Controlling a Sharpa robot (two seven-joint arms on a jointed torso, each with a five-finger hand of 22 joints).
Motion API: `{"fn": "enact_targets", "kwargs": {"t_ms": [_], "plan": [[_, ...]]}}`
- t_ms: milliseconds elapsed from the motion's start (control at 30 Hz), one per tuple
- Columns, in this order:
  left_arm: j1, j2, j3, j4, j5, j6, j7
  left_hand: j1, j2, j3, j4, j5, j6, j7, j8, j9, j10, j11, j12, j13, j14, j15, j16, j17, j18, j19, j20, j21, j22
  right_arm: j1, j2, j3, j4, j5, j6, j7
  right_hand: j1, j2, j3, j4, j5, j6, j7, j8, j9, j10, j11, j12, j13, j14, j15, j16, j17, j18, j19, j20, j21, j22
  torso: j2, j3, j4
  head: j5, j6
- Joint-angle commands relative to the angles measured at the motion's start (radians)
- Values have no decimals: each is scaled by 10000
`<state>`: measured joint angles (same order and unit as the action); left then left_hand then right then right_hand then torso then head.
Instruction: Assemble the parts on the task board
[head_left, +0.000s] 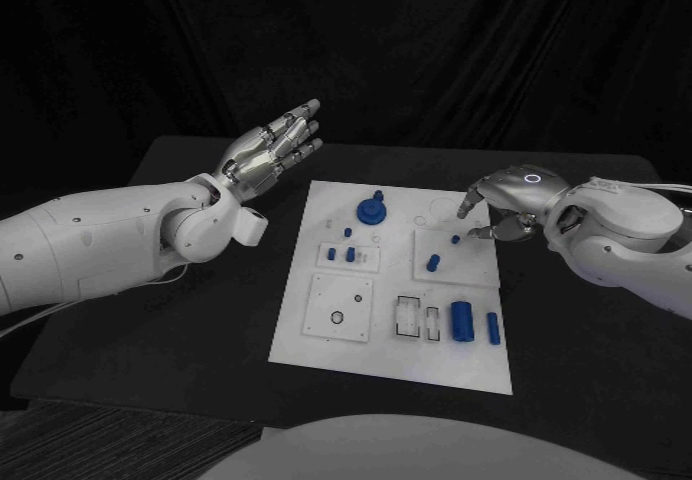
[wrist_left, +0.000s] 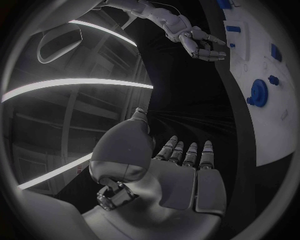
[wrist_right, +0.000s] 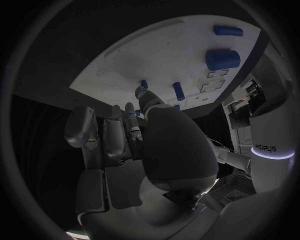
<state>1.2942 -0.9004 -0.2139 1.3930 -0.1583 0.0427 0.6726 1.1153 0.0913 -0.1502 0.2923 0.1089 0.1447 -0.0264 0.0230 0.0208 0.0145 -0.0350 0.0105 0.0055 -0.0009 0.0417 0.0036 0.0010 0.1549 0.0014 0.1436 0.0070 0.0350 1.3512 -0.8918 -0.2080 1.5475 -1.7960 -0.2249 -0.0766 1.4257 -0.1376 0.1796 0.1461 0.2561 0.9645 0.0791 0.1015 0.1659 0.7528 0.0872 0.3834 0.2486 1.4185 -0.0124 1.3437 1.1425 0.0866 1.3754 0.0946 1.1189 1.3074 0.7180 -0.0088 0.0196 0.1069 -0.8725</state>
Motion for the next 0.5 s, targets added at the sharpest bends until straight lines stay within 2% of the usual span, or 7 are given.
{"fn": "enact_targets", "kwargs": {"t_ms": [33,100,233,500], "plan": [[-42,13,8,30,249,392,1580,244,99,-188,0,194,24,247,-22,5,4,149,-7,7,9,139,-36,-10,186,-14,184,-24,52,-119,85,4,-101,-205,-10,288,177,40,67,-69,199,-51,6,-97,42,209,-15,100,-68,-81,-5,-60,-48,70,-46,13,-82,1389,63,-31,42,-47,-1],[-61,14,8,32,250,447,1545,306,151,-248,-3,291,78,327,-15,12,10,204,-3,9,9,168,-36,-10,202,-12,241,-20,82,-184,133,4,-147,-205,-118,361,238,37,105,-99,328,-144,-17,-156,53,359,-25,152,-100,-90,-17,-67,-62,71,-48,5,-99,1389,73,-30,34,-47,-1],[-88,11,8,39,250,528,1485,522,250,-354,-11,562,234,440,6,30,32,323,13,16,9,225,-36,-10,230,-4,374,-12,129,-283,193,4,-199,-206,-279,452,243,26,157,-86,354,-211,-51,-201,100,752,-59,294,-124,-83,-41,-58,-54,69,-34,-16,-100,1395,41,-26,57,-79,-1],[-118,43,8,2,251,649,1382,901,360,-504,-35,917,592,668,57,69,34,452,19,17,9,354,-36,-10,248,21,508,12,280,-355,195,4,-208,-206,-417,530,241,-23,290,-43,402,-403,-79,-293,161,1312,-109,454,-151,-87,-74,-69,-83,65,-11,-49,-102,1403,21,-32,58,-77,-1]]}}
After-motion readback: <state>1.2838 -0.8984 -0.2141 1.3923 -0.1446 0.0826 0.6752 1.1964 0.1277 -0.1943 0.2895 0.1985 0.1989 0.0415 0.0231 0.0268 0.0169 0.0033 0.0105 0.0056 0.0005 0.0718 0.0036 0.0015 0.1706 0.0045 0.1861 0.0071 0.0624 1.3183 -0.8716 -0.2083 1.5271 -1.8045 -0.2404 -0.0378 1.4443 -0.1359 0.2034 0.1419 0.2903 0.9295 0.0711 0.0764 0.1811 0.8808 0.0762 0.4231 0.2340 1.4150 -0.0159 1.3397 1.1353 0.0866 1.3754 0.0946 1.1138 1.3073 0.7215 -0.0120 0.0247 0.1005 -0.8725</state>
